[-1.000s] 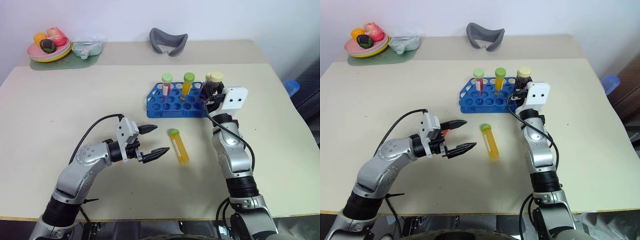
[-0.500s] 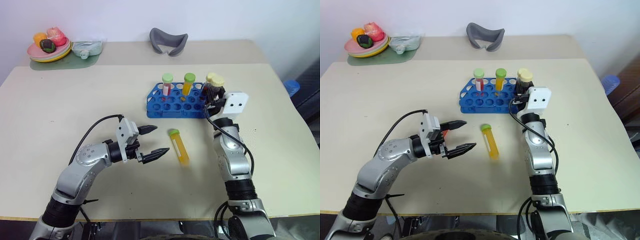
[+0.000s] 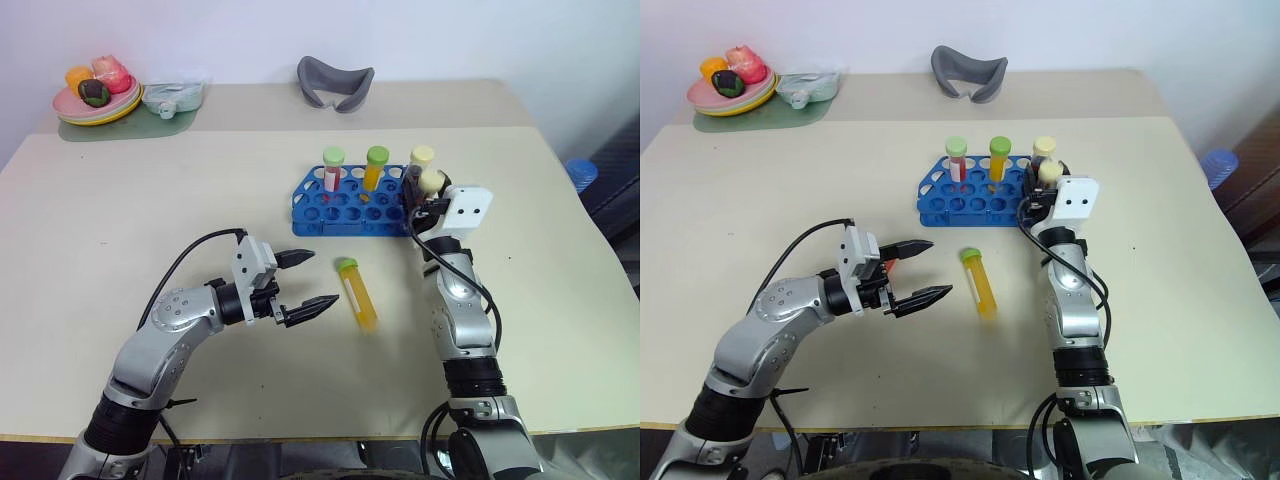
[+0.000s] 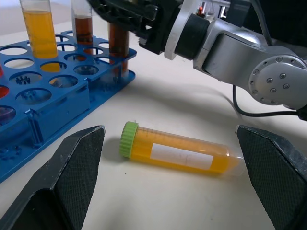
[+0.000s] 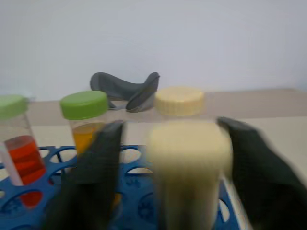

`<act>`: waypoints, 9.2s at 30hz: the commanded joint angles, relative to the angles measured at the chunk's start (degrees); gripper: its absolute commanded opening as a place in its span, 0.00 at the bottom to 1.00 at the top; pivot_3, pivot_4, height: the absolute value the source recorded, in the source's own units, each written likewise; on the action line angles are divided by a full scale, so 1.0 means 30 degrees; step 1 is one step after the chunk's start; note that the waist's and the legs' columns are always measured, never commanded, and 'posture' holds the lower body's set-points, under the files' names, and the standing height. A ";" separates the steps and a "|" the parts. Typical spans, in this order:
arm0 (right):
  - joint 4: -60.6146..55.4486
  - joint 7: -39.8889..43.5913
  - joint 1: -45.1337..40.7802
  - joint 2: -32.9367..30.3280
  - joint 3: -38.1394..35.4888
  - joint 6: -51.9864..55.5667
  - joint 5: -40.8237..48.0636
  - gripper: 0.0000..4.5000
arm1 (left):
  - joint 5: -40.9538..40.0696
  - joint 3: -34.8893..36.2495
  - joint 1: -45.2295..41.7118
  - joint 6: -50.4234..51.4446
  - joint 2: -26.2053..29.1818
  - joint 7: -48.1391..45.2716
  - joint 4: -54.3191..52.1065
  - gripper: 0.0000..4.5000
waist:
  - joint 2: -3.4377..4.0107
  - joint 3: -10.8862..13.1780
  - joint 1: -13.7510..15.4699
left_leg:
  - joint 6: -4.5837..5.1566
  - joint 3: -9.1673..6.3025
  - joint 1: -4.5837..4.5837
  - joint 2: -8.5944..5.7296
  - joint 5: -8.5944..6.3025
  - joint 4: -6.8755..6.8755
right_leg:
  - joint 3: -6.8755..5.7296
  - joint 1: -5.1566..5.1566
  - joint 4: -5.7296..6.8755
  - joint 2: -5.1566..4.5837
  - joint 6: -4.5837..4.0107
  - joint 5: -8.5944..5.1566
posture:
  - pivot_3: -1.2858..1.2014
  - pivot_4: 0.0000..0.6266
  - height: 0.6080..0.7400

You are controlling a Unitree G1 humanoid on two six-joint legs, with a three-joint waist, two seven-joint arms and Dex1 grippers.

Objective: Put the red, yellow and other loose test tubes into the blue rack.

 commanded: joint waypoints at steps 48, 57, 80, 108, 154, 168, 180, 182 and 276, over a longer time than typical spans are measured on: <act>-0.4801 -2.6222 -0.7587 -0.9154 0.9602 2.4275 3.4883 0.99 | 0.1139 0.2373 -0.0465 -0.0884 0.2669 -0.1562 0.1672 1.00 | 0.0015 0.0000 0.0027 | 0.0085 -0.0018 -0.0062 0.0011 -0.0031 0.0025 | -0.0015 -0.0038 -0.0025 0.0006 -0.0002 -0.0003 | 0.52 0.24 1.00; -0.2619 -2.5894 -0.8516 -0.8698 0.9654 2.5946 3.4883 0.99 | 0.1345 0.2273 -0.0012 -0.1294 0.2373 -0.1602 0.1794 1.00 | 0.0010 -0.0007 0.0008 | 0.0092 -0.0017 -0.0059 0.0009 -0.0028 0.0030 | -0.0016 -0.0029 -0.0026 0.0007 -0.0004 -0.0002 | 0.52 0.24 1.00; -0.2438 -2.6883 -0.8112 -0.7108 0.7942 2.6368 3.4883 0.50 | 0.1609 0.2209 0.0647 -0.2571 0.2332 -0.1726 0.2498 1.00 | 0.0006 -0.0027 -0.0436 | 0.0119 -0.0024 -0.0033 0.0020 -0.0013 0.0004 | -0.0013 -0.0026 0.0002 0.0026 -0.0009 -0.0001 | 0.52 0.24 1.00; -0.3087 -2.3504 -0.9182 -0.9802 0.9776 2.6329 3.4883 0.17 | 0.1576 0.2205 0.1040 -0.2715 0.2292 -0.1848 0.2281 1.00 | 0.0011 -0.0023 -0.0416 | 0.0120 -0.0023 -0.0047 0.0017 -0.0013 -0.0004 | -0.0013 -0.0034 -0.0022 0.0018 -0.0009 0.0000 | 0.52 0.24 1.00; 0.0093 -0.0519 -0.1613 -0.0500 0.4231 0.0184 -0.0739 0.17 | 0.0741 0.3096 -0.0275 -0.1361 0.1149 -0.0400 0.1840 1.00 | 0.0011 -0.0011 -0.0383 | 0.0068 -0.0012 -0.0038 0.0000 0.0015 -0.0018 | -0.0013 -0.0042 -0.0008 0.0000 -0.0003 0.0003 | 0.52 0.24 1.00; 0.2162 0.0275 -0.1879 0.0878 0.3076 -0.1572 -0.1399 0.17 | 0.0805 0.3133 -0.0073 -0.1562 0.1238 -0.0535 0.1895 1.00 | 0.0012 -0.0012 -0.0403 | 0.0045 -0.0012 -0.0017 0.0000 0.0027 -0.0017 | -0.0012 -0.0030 0.0015 0.0000 -0.0004 0.0004 | 0.52 0.24 1.00; 0.0145 0.1109 -0.1869 0.1208 0.2575 -0.1625 -0.1082 0.99 | 0.0623 0.3159 -0.0359 -0.0822 0.1343 -0.0211 0.1378 1.00 | 0.0013 -0.0011 -0.0397 | 0.0038 -0.0013 -0.0015 0.0000 0.0031 -0.0017 | -0.0011 -0.0030 0.0026 0.0000 -0.0004 0.0004 | 0.52 0.24 1.00; -0.0887 0.1327 -0.2151 0.1062 0.2467 -0.1049 -0.0824 0.99 | 0.0646 0.3169 -0.0370 -0.0758 0.1345 -0.0128 0.1295 1.00 | 0.0014 -0.0010 -0.0395 | 0.0038 -0.0013 -0.0016 0.0000 0.0031 -0.0016 | -0.0011 -0.0031 0.0026 0.0000 -0.0004 0.0004 | 0.52 0.24 1.00; -1.3241 1.4188 0.3786 -1.0014 0.3074 0.9565 0.5124 1.00 | -1.3199 -0.0668 -1.1262 2.3016 0.5531 2.0646 0.5370 0.99 | -0.0036 0.0005 0.0096 | 0.0069 -0.0047 0.0234 -0.0022 0.0010 -0.0017 | -0.0018 0.0261 -0.0046 -0.0010 0.0003 -0.0004 | 0.52 0.24 1.00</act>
